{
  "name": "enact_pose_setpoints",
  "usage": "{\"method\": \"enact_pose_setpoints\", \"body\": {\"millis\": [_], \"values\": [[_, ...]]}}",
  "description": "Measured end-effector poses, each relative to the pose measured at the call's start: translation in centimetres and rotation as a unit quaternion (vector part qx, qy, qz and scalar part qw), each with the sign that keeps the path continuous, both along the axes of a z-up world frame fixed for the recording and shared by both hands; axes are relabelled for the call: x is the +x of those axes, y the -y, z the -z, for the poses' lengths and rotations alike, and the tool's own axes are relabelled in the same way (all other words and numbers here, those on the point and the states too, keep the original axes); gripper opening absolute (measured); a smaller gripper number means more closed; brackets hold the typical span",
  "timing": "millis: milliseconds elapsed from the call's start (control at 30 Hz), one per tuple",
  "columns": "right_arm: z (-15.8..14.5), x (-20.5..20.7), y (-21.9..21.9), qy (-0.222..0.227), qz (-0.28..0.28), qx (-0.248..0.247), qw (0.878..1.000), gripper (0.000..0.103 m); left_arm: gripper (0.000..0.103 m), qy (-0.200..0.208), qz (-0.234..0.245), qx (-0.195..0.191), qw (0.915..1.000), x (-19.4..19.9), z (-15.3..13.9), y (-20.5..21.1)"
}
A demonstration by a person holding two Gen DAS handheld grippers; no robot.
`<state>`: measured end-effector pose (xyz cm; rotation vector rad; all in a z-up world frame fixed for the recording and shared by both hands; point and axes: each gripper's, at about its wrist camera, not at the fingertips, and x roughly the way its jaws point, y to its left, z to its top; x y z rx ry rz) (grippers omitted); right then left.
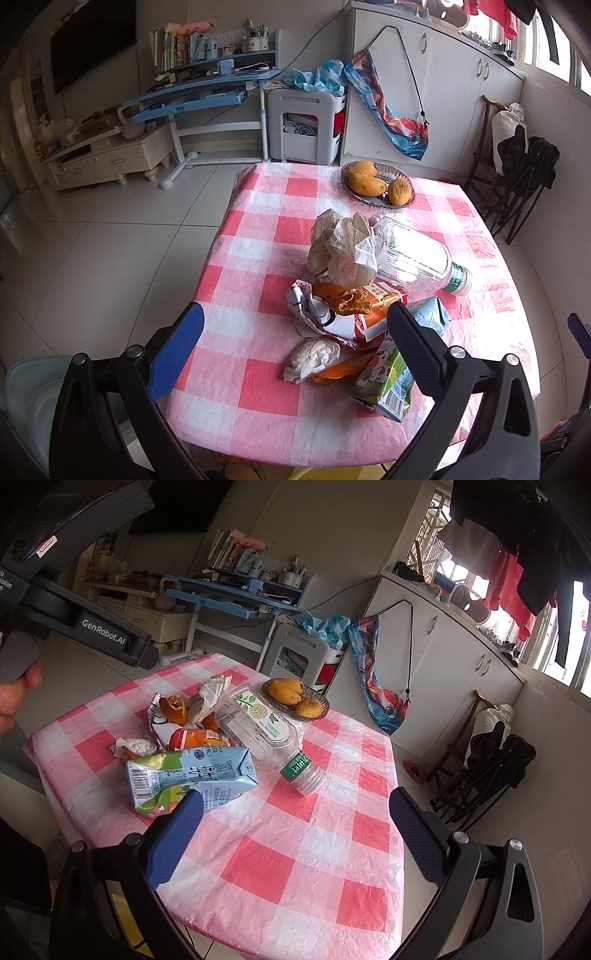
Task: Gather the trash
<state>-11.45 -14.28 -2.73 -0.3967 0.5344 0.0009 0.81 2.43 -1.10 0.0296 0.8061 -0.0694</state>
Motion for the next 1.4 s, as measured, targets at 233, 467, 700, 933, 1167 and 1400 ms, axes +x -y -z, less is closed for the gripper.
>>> {"method": "enact_pose_setpoints", "body": {"millis": [233, 467, 700, 933, 1167, 1400], "values": [[0.0, 0.0, 0.0, 0.0, 0.0, 0.0, 1.0, 0.097, 0.096, 0.0, 0.0, 0.0, 1.0, -0.1, 0.1, 0.0], [0.0, 0.0, 0.0, 0.0, 0.0, 0.0, 1.0, 0.097, 0.096, 0.002, -0.006, -0.003, 1.0, -0.2, 0.2, -0.4], [-0.1, -0.1, -0.1, 0.007, -0.005, 0.001, 1.0, 0.097, 0.096, -0.005, -0.03, -0.013, 0.9995, 0.1, 0.9, -1.7], [-0.1, 0.1, 0.4, 0.002, -0.006, 0.02, 1.0, 0.097, 0.096, -0.007, -0.032, -0.004, 0.9995, 0.4, 0.8, -1.5], [0.0, 0.4, 0.0, -0.001, -0.013, 0.029, 1.0, 0.097, 0.096, -0.013, -0.033, -0.005, 0.9994, 0.8, 1.0, -1.5], [0.1, 1.0, -0.5, -0.012, -0.02, 0.049, 0.999, 0.097, 0.096, -0.017, -0.036, -0.009, 0.9992, 1.2, 1.3, -1.9]]}}
